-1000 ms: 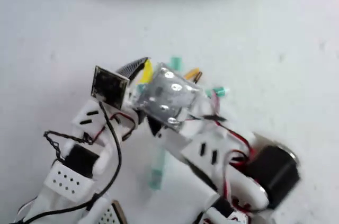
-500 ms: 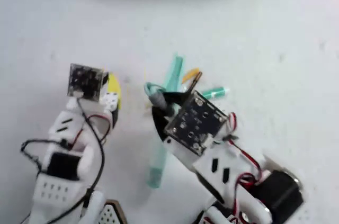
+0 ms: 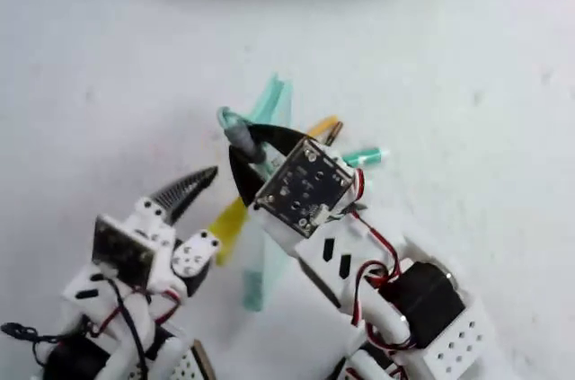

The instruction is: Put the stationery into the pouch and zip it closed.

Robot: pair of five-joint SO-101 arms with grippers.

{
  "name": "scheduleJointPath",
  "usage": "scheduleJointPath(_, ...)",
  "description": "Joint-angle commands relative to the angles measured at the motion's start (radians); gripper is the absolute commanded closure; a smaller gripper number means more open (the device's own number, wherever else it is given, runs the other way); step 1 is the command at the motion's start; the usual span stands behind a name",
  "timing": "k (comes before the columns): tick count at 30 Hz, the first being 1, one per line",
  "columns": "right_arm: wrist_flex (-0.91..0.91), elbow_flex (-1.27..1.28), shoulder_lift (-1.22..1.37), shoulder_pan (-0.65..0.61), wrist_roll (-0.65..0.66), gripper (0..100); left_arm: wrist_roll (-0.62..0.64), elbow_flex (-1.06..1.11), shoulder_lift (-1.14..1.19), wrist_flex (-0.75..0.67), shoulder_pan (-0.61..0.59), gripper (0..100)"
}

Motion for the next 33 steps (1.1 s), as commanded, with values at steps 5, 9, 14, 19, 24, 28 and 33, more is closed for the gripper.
scheduleJointPath(5,-0.028,0.008,0.004,0.010,-0.011,98.1,0.107,-0.005,0.024,0.037,0.064,77)
scheduleJointPath(9,-0.044,0.006,0.002,0.007,-0.011,98.1,0.106,0.051,0.024,0.035,0.079,77)
scheduleJointPath(14,-0.038,0.006,-0.007,0.005,-0.011,98.1,0.094,0.181,0.024,-0.098,0.059,78)
scheduleJointPath(19,0.044,-0.044,-0.005,0.005,-0.011,98.1,0.037,0.210,0.024,-0.126,0.008,78)
scheduleJointPath(24,0.091,-0.141,-0.005,0.007,-0.011,98.1,0.037,0.212,0.024,-0.087,0.025,78)
scheduleJointPath(28,0.124,-0.190,0.002,0.007,-0.011,98.1,0.037,0.212,0.024,-0.071,0.030,78)
scheduleJointPath(33,0.124,-0.186,0.005,0.012,-0.005,98.1,0.035,0.193,0.022,-0.028,0.030,78)
